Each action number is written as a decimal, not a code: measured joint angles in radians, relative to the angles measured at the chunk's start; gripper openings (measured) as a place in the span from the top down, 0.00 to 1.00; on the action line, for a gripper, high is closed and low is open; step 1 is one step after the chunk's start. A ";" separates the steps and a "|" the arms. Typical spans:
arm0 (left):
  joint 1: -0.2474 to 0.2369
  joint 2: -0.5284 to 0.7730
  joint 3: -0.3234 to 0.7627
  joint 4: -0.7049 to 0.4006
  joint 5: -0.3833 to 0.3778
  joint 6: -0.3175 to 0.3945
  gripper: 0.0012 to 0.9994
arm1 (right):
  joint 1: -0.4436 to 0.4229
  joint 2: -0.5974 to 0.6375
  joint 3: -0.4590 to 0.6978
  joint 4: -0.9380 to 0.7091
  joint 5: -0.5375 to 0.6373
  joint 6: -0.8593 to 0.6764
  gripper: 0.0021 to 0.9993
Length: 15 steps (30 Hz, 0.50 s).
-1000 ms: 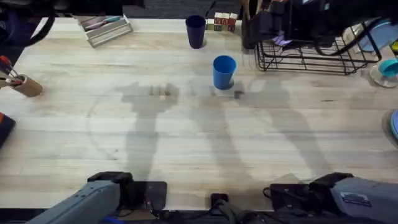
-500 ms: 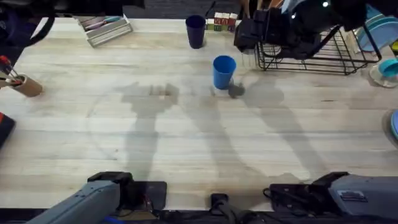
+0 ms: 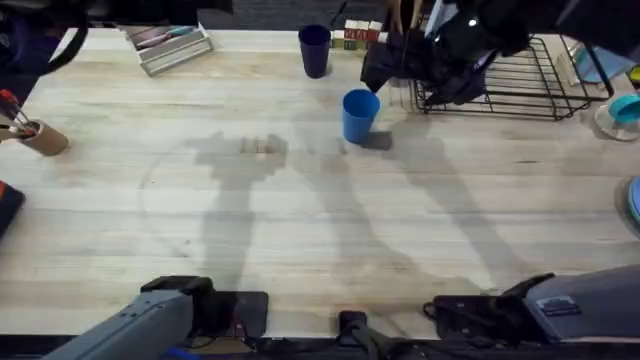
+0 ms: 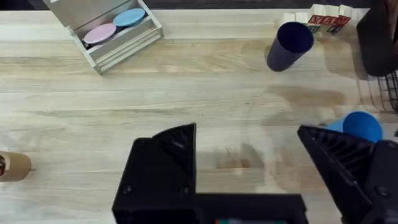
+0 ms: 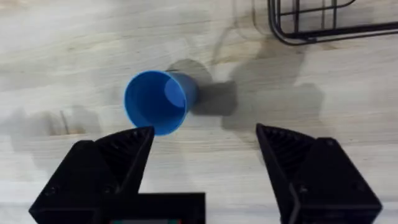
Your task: Pick up the cup on the table and put them onto the rack.
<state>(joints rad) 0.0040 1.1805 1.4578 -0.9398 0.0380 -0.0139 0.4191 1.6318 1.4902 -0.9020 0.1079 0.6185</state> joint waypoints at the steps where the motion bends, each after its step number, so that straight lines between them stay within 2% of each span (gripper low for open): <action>1: 0.000 0.000 0.000 0.000 0.000 0.000 0.01 | 0.001 0.010 0.000 0.001 0.000 0.001 0.01; 15: 0.000 0.000 0.000 0.000 0.000 0.000 0.01 | 0.002 0.107 0.000 0.028 0.000 0.004 0.00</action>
<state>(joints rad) 0.0040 1.1806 1.4578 -0.9398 0.0380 -0.0141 0.4206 1.7388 1.4902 -0.8742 0.1081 0.6220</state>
